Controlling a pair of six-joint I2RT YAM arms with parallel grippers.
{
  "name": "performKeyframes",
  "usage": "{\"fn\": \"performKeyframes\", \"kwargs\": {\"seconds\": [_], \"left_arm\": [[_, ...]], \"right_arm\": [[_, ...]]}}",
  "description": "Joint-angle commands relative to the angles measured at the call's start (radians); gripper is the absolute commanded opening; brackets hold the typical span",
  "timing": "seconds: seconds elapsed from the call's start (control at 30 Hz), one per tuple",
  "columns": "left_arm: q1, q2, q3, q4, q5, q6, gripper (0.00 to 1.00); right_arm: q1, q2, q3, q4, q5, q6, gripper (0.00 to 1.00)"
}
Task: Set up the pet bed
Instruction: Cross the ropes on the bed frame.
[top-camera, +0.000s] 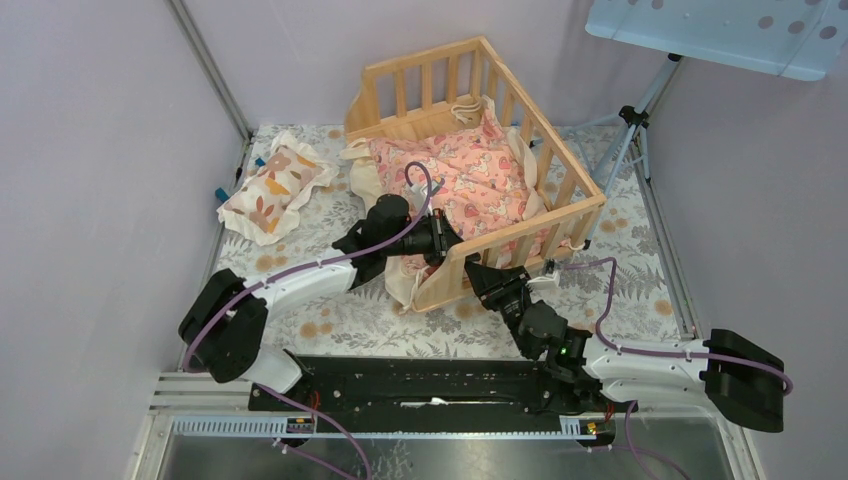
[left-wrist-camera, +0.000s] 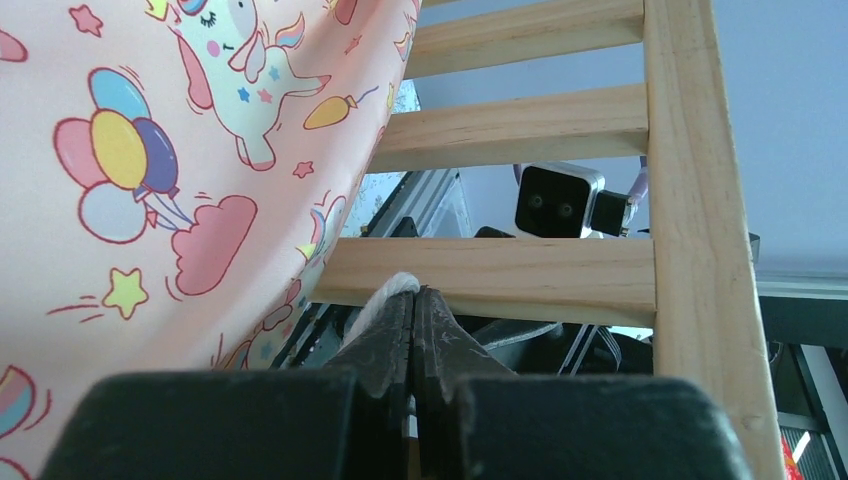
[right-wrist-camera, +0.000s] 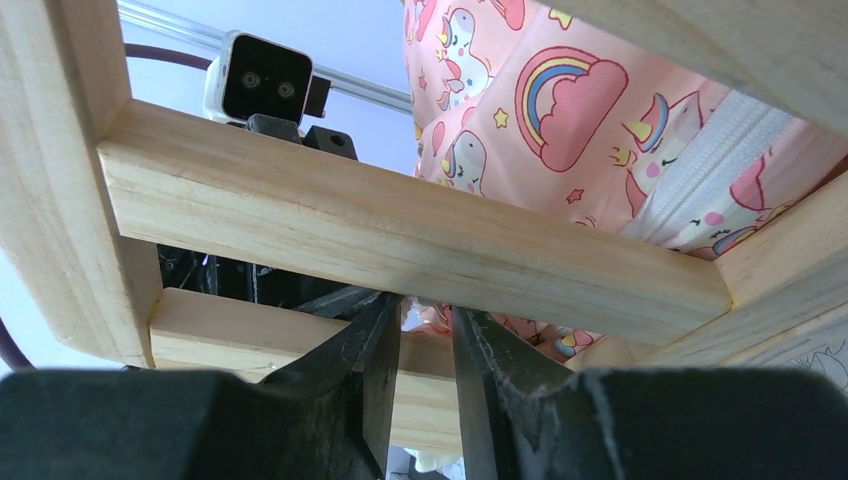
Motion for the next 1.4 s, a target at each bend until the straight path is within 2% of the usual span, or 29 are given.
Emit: {"fn": "performKeyframes", "kwargs": {"seconds": [0.0, 0.17, 0.33, 0.4, 0.43, 0.57, 0.7, 1.1, 1.37], "left_arm": [[-0.042, 0.008, 0.017, 0.047, 0.181, -0.002, 0.0], [-0.042, 0.015, 0.026, 0.041, 0.187, 0.006, 0.0], [-0.042, 0.034, 0.017, 0.092, 0.222, -0.019, 0.0], [-0.042, 0.039, 0.016, 0.106, 0.228, -0.025, 0.0], [-0.042, 0.039, 0.017, 0.108, 0.228, -0.025, 0.04], [-0.041, 0.032, 0.029, 0.1, 0.222, -0.015, 0.28], [-0.041, 0.024, 0.048, 0.063, 0.211, 0.012, 0.4], [-0.039, 0.021, 0.076, -0.027, 0.183, 0.068, 0.41], [-0.036, 0.012, 0.125, -0.134, 0.168, 0.148, 0.4]], "right_arm": [[-0.048, 0.02, -0.004, 0.104, 0.027, -0.052, 0.31], [-0.063, 0.032, -0.015, 0.151, 0.01, -0.074, 0.16], [-0.063, 0.0, -0.026, 0.12, 0.003, -0.107, 0.0], [-0.063, -0.031, -0.029, 0.067, -0.008, -0.111, 0.0], [-0.064, -0.05, -0.028, 0.034, -0.02, -0.113, 0.0], [-0.062, -0.145, -0.03, -0.131, -0.058, -0.109, 0.0], [-0.063, -0.255, -0.039, -0.293, -0.083, -0.08, 0.0], [-0.062, -0.45, 0.06, -0.847, -0.144, -0.006, 0.0], [-0.062, -0.381, 0.177, -1.114, -0.183, -0.012, 0.0]]}}
